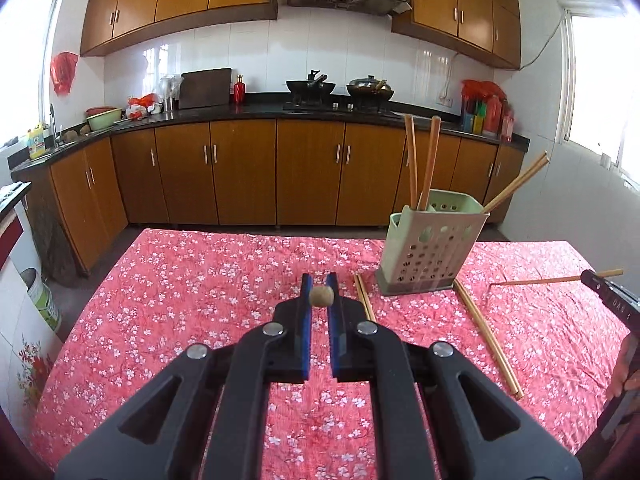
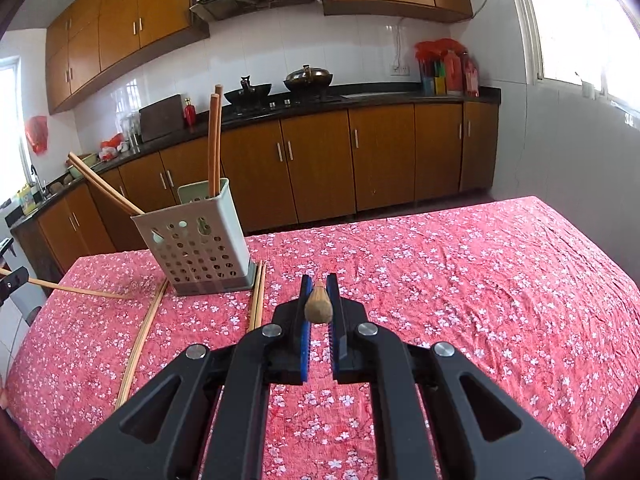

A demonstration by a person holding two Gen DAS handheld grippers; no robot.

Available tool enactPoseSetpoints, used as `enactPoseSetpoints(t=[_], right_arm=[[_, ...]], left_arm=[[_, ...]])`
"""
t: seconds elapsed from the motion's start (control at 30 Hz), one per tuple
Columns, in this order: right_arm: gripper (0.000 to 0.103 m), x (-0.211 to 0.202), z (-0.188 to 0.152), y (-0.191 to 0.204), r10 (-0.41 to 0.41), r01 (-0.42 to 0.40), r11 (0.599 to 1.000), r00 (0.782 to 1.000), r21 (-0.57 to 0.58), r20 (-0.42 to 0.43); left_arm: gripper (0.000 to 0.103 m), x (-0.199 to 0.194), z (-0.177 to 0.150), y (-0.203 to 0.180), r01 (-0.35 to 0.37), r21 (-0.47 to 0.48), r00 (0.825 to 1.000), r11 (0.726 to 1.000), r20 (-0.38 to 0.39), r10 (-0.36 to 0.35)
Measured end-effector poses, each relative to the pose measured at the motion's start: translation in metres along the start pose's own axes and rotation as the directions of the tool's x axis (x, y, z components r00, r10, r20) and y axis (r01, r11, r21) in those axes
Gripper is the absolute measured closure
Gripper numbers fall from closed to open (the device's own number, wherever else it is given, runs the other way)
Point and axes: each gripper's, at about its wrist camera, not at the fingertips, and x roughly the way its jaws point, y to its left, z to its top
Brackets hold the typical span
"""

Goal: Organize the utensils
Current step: 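Lift both held chopsticks upright and carry them above the grey holder, then lower the chopsticks into the grey holder and open both tools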

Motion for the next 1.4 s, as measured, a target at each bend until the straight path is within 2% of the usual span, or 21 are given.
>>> enactPoseSetpoints(t=[0.17,0.33,0.5,0.73,0.9,1.13,1.23,1.4], right_arm=[[0.095,0.0,0.003,0.0,-0.002,0.002,1.0,1.0,0.004,0.01],[0.095,-0.019,0.032,0.003,0.038,-0.042,0.999,0.994,0.033,0.1],[0.095,-0.033,0.055,0.015,0.078,-0.082,0.996,0.985,0.019,0.157],[0.095,-0.048,0.083,0.028,0.15,-0.16,0.987,0.958,0.02,0.245],[0.095,-0.054,0.109,0.044,0.193,-0.212,0.977,0.922,0.02,0.336],[0.095,-0.041,0.133,0.065,0.195,-0.211,0.977,0.886,-0.008,0.421],[0.095,-0.03,0.138,0.07,0.187,-0.204,0.979,0.881,-0.008,0.434],[0.095,-0.006,0.141,0.073,0.177,-0.195,0.981,0.888,-0.001,0.425]], left_arm=[[0.095,0.002,0.005,0.001,0.002,-0.009,1.0,1.0,0.003,-0.002],[0.095,-0.014,0.027,-0.006,0.04,-0.011,0.997,0.999,0.065,-0.039],[0.095,-0.027,0.049,-0.018,0.091,-0.011,0.99,0.996,0.109,-0.089],[0.095,-0.035,0.072,-0.043,0.135,-0.007,0.977,0.991,0.165,-0.132],[0.095,-0.036,0.098,-0.067,0.177,-0.019,0.958,0.984,0.234,-0.168],[0.095,-0.025,0.142,-0.09,0.158,-0.031,0.931,0.987,0.339,-0.138],[0.095,-0.013,0.16,-0.093,0.136,-0.057,0.924,0.989,0.368,-0.105],[0.095,0.01,0.171,-0.093,0.107,-0.088,0.921,0.99,0.383,-0.066]])
